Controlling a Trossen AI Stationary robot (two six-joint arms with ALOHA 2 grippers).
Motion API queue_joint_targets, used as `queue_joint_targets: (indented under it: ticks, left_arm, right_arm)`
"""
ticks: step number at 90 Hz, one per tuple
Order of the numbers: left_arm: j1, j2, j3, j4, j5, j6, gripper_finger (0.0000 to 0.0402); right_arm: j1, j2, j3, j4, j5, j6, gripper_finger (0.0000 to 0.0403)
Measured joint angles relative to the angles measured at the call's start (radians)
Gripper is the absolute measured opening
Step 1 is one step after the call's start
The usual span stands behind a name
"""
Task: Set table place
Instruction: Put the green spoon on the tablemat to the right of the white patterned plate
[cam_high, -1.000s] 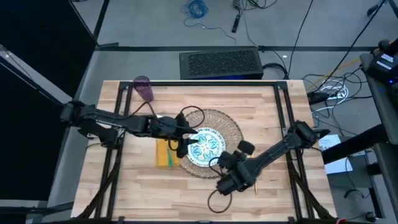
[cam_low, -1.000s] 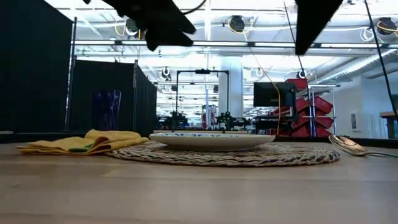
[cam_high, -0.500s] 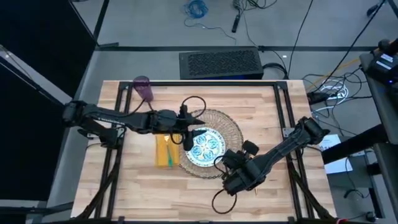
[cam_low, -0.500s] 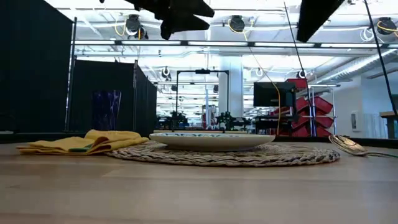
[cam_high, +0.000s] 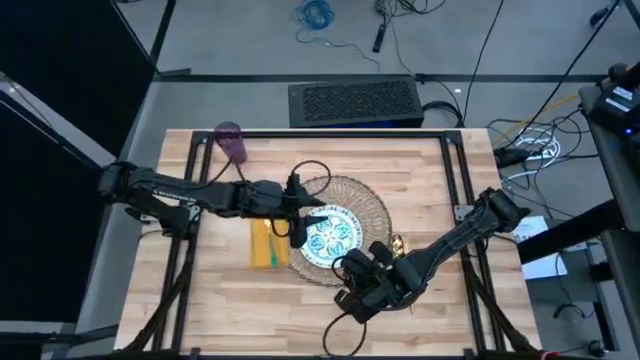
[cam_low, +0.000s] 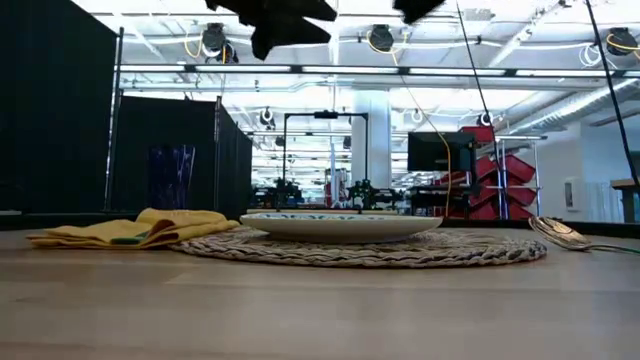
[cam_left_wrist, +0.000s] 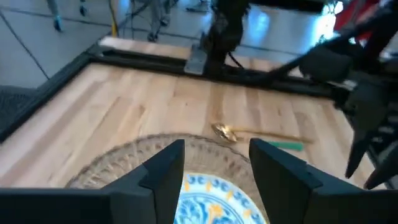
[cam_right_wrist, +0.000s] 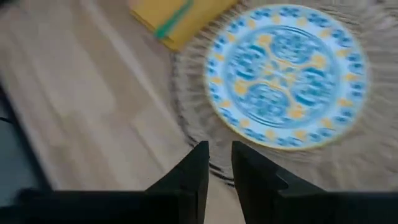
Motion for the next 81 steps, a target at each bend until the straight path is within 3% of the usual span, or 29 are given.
queue_joint_targets:
  ticks: [53,66,81]
  left_arm:
    - [-0.001,-0.031,0.0,-0.025,-0.022,0.005,0.0166]
    - [-0.01,-0.049,0.0,-0.101,-0.029,0.001,0.0166]
    - [-0.008,-0.052,-0.001,-0.218,-0.087,0.001,0.0166]
  right_arm:
    - [-0.005,0.0,0.0,-0.001,0.014,-0.002,0.0055]
    - [-0.033,0.0,0.0,0.023,0.135,-0.115,0.0055]
    - [-0.089,0.0,0.0,-0.018,0.135,-0.208,0.0055]
